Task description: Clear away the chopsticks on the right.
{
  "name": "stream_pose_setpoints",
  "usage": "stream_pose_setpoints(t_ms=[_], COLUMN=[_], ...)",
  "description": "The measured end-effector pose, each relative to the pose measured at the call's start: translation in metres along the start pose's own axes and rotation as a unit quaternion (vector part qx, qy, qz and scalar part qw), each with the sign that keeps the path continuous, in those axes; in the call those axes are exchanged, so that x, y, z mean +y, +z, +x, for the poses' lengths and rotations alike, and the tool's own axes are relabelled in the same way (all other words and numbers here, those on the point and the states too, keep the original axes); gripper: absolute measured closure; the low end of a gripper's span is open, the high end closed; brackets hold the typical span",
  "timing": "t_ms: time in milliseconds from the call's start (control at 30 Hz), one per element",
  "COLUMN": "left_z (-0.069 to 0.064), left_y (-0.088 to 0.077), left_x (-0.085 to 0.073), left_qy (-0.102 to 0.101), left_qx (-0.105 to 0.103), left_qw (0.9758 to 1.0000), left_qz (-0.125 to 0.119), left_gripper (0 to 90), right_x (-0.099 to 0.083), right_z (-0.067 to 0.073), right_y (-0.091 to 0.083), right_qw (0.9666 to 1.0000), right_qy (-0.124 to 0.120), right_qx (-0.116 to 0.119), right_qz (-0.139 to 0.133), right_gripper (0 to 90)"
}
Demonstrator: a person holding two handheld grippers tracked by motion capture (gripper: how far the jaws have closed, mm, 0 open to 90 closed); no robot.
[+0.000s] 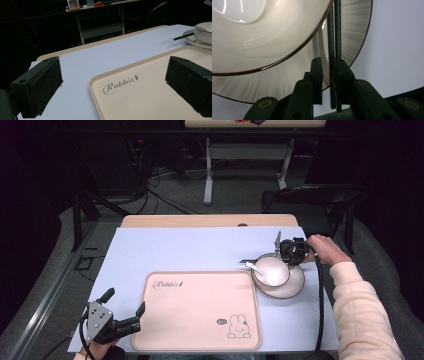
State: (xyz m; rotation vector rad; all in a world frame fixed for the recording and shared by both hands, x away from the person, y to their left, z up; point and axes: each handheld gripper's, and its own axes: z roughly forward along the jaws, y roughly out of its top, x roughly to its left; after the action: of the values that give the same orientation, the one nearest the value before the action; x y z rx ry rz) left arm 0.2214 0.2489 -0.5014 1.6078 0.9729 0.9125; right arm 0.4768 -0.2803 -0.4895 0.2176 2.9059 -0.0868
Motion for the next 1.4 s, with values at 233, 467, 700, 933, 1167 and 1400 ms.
stream_pose_setpoints(t_ms=[233,467,700,933,1167,1400], left_z=[0.000,0.000,0.000,0.000,0.000,0.000], left_y=[0.000,0.000,0.000,0.000,0.000,0.000], left_x=[0.000,0.000,0.000,0.000,0.000,0.000], left_qy=[0.000,0.000,0.000,0.000,0.000,0.000], left_qx=[0.001,0.000,0.000,0.000,0.000,0.001], left_qw=[1.0000,1.0000,1.0000,1.0000,1.0000,1.0000], left_qz=[0.001,0.000,0.000,0.001,0.001,0.001], left_gripper=[0.6,0.6,0.6,0.6,0.6,0.6], right_x=[0.002,0.003,0.003,0.004,0.004,-0.001], right_z=[-0.001,-0.002,-0.003,-0.004,-0.004,-0.004], right_y=[0.003,0.009,0.016,0.019,0.019,0.005], right_qw=[0.9999,0.9998,0.9996,0.9993,0.9994,0.9996], right_qy=[-0.012,-0.015,-0.006,-0.004,-0.006,0.003], right_qx=[-0.005,0.009,0.025,0.035,0.034,0.025], right_qz=[0.004,0.006,0.009,0.007,0.009,-0.015], right_gripper=[81.0,82.3,83.1,84.5,84.7,85.0])
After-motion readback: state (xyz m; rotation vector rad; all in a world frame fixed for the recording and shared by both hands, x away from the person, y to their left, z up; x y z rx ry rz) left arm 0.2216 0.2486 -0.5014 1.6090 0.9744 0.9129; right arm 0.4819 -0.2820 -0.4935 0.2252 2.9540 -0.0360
